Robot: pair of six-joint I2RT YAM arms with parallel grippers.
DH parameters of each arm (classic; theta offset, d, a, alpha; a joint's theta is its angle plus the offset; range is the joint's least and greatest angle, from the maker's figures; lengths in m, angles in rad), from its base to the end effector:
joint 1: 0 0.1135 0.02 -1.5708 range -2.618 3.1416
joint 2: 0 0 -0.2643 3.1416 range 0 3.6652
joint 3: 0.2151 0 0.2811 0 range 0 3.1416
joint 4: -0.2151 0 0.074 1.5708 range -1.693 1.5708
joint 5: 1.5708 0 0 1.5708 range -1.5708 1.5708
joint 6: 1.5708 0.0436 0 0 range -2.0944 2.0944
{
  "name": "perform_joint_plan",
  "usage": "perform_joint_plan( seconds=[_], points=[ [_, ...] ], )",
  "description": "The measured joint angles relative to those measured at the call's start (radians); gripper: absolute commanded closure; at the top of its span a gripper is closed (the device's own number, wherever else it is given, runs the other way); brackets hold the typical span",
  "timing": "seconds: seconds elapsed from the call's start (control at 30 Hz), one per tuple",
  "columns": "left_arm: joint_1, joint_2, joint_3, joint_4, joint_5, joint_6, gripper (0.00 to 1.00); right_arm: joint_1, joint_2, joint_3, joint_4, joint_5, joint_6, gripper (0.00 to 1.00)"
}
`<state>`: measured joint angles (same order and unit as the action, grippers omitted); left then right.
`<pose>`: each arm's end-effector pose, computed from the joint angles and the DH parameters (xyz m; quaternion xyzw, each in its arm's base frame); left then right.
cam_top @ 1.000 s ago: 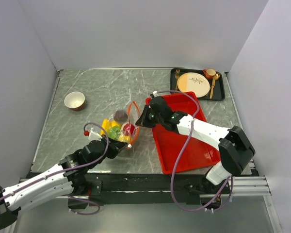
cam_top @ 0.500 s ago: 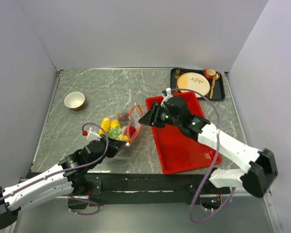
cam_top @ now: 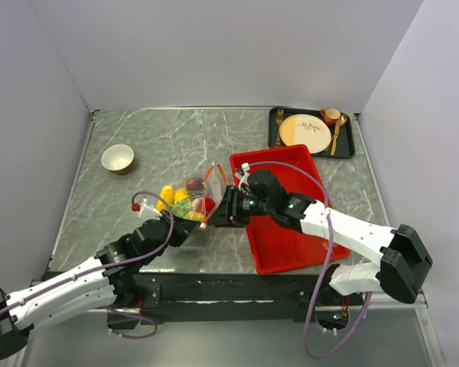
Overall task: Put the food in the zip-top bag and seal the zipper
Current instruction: Adjust the zipper food storage bag at the center of the board.
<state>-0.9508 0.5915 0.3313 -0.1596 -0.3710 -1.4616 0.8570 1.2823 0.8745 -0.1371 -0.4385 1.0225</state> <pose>0.1210 -0.1423 0.2015 -0.3054 0.7724 -0.4446 0.3353 0.1940 0.2523 0.2542 -0.0361 0.8564 0.4986 0.1296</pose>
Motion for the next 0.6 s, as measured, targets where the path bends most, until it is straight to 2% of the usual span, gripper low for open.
perform_joint_plan(
  seconds=[0.6],
  points=[
    [0.000, 0.014, 0.000, 0.039, 0.004, 0.022, 0.99, 0.021, 0.109, 0.001, 0.076, -0.017, 0.035, 0.57]
  ],
)
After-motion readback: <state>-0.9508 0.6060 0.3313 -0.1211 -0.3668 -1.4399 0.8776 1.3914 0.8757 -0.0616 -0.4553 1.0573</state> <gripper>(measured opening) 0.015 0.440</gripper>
